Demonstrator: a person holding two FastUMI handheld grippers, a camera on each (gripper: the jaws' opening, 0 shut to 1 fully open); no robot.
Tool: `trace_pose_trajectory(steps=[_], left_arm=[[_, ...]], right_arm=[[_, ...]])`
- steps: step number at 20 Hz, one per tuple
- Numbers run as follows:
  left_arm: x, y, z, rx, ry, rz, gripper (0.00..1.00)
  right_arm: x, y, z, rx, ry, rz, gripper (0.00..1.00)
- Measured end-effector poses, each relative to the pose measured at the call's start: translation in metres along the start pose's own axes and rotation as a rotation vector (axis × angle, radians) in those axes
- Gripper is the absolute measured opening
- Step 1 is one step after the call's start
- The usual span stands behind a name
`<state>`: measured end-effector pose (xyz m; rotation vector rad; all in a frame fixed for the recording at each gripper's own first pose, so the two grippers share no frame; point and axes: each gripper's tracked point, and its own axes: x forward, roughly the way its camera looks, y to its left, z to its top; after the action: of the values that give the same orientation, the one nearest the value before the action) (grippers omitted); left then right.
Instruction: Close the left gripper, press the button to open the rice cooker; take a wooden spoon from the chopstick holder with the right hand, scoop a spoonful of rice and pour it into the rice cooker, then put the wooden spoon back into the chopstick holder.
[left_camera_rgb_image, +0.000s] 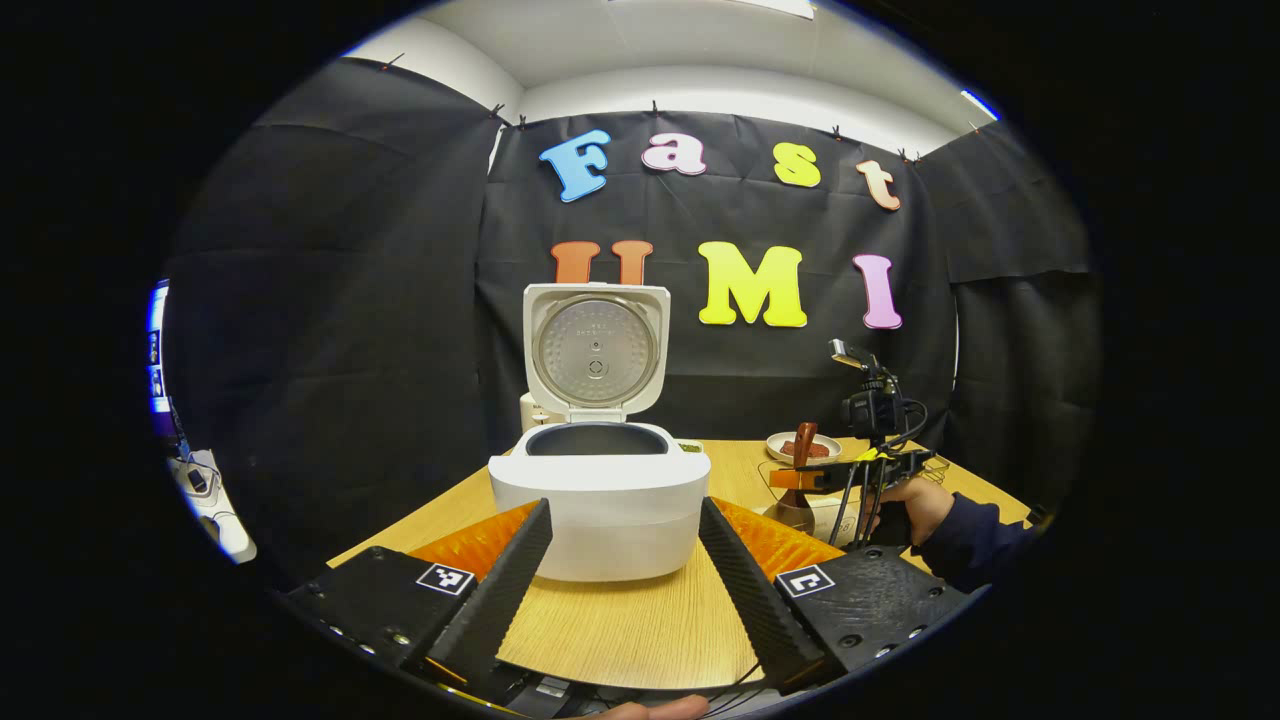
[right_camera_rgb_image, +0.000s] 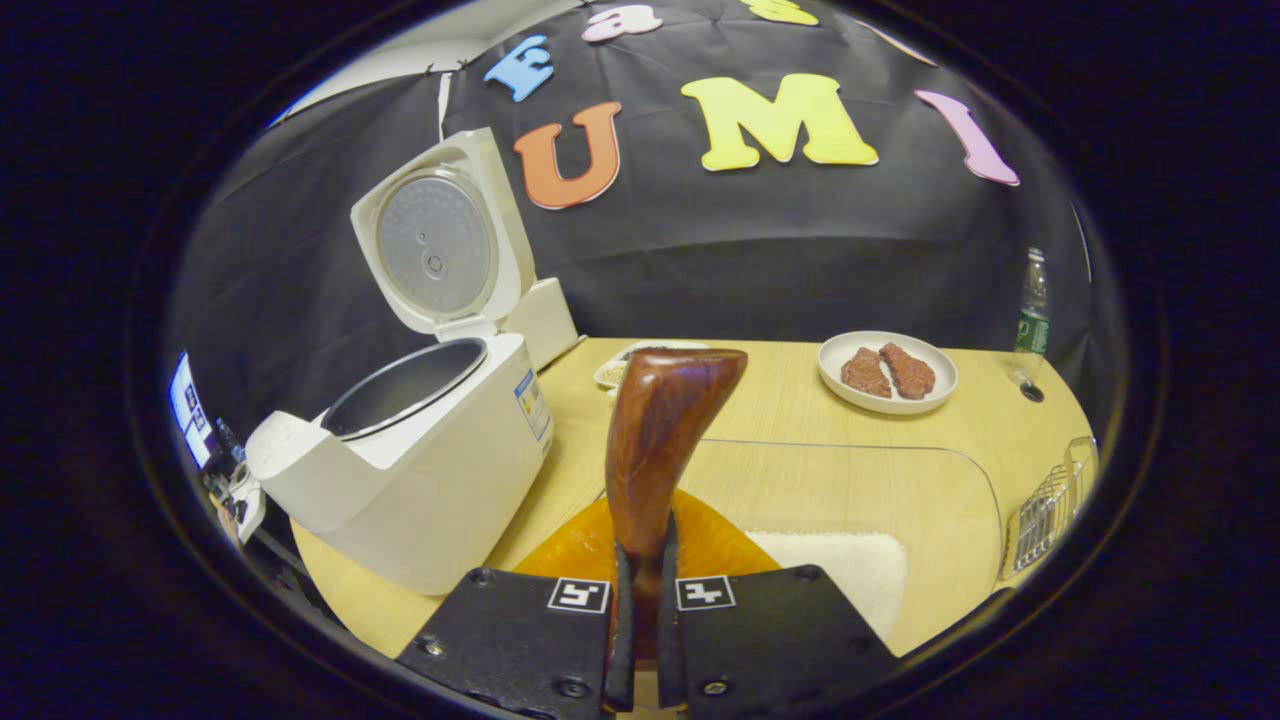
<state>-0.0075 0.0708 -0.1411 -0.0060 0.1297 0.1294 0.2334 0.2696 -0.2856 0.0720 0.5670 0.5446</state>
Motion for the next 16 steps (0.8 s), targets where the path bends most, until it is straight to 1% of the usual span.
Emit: trace_pose_trajectory(steps=[3, 4, 7, 9, 12, 16], left_arm=[[0.000, -0.003, 0.001, 0.007, 0.000, -0.006, 0.94], [0.001, -0.005, 0.001, 0.009, 0.002, -0.006, 0.94], [0.001, -0.007, 0.003, 0.012, 0.002, -0.007, 0.94], [0.001, -0.007, 0.004, 0.011, 0.003, -0.006, 0.94], [0.003, -0.011, 0.004, 0.010, 0.014, -0.008, 0.94], [0.004, -0.017, 0.009, 0.018, 0.017, -0.014, 0.94]], right_arm=[[-0.002, -0.001, -0.004, 0.070, 0.063, 0.055, 0.11], [-0.003, -0.002, -0.004, 0.101, 0.085, 0.084, 0.11], [-0.008, -0.012, -0.001, 0.246, 0.103, 0.156, 0.11], [-0.012, -0.017, 0.004, 0.328, 0.084, 0.194, 0.10], [-0.020, -0.025, 0.012, 0.412, 0.040, 0.228, 0.10], [-0.027, -0.042, 0.026, 0.526, -0.043, 0.224, 0.10]])
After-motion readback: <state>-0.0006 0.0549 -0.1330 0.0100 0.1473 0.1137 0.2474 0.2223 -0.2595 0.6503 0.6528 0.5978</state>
